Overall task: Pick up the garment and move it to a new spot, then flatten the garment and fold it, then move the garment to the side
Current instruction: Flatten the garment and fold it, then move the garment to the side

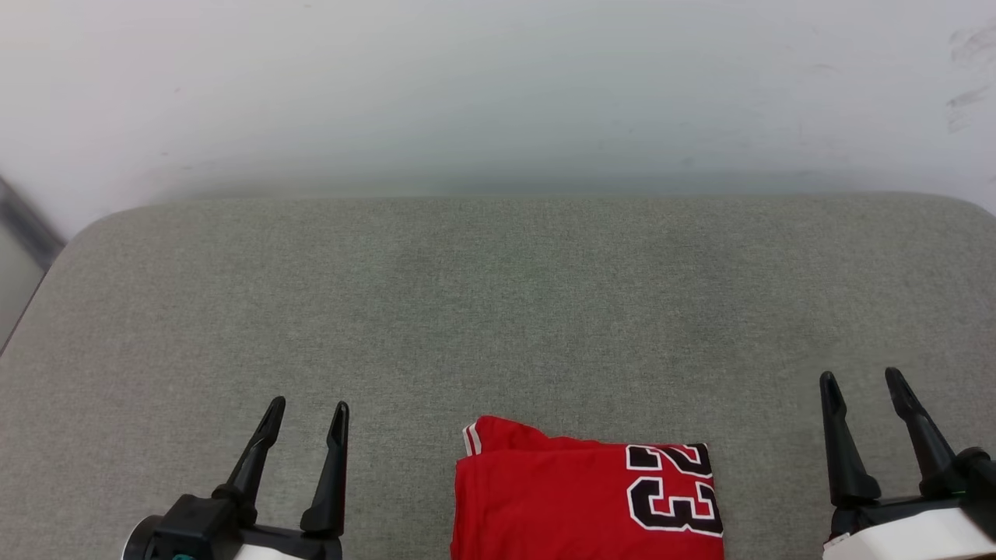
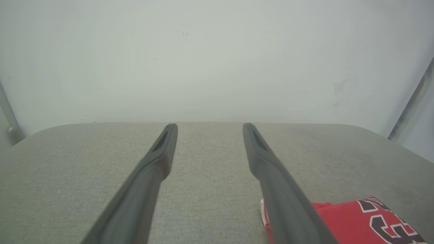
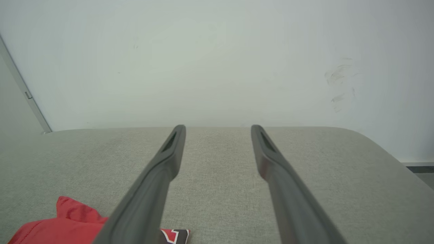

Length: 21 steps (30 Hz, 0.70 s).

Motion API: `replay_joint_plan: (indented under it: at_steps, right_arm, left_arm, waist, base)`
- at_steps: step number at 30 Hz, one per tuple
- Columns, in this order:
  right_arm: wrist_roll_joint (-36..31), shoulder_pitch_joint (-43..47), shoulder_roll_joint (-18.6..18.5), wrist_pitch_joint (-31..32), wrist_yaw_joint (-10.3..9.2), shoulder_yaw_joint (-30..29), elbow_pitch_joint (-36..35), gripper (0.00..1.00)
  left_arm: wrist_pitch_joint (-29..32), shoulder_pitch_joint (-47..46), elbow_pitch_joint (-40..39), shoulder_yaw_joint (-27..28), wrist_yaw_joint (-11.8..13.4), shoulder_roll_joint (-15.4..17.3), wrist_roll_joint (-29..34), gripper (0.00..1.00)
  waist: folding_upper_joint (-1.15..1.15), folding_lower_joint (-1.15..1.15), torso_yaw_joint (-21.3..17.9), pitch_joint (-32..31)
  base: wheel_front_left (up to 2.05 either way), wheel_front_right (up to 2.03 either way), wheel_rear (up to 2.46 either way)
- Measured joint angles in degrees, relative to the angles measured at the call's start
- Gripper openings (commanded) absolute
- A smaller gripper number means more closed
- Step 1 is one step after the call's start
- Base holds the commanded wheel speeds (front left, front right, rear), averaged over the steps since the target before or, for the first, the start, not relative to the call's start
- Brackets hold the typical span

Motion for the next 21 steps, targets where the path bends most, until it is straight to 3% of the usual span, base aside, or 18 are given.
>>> replay_joint_plan:
  at_steps: [13, 17, 21]
  right_arm:
    - [-0.51, 0.93, 1.07, 2.02, 0.00, 2.08, 0.10, 1.00]
    - [-0.40, 1.51, -0.21, 7.48, 0.00, 3.86, -0.97, 1.00]
    - [2.67, 1.83, -2.87, 18.96, -0.01, 7.08, -3.11, 1.00]
  left_arm:
    - [0.00, 0.02, 0.07, -0.19, 0.00, -0.52, 0.44, 1.00]
    - [0.00, 0.01, 0.08, -0.32, 0.00, -0.51, 0.62, 1.00]
    - [0.00, -0.13, 0.32, -0.75, 0.00, -0.35, 0.96, 1.00]
  waist:
    - [0.00, 0.00, 0.20, 0.41]
    - [0.00, 0.00, 0.24, 0.72]
    - [0.00, 0.00, 0.33, 1.32]
  base:
    - [0.00, 0.00, 0.00]
    - [0.00, 0.00, 0.00]
    - [0.00, 0.00, 0.00]
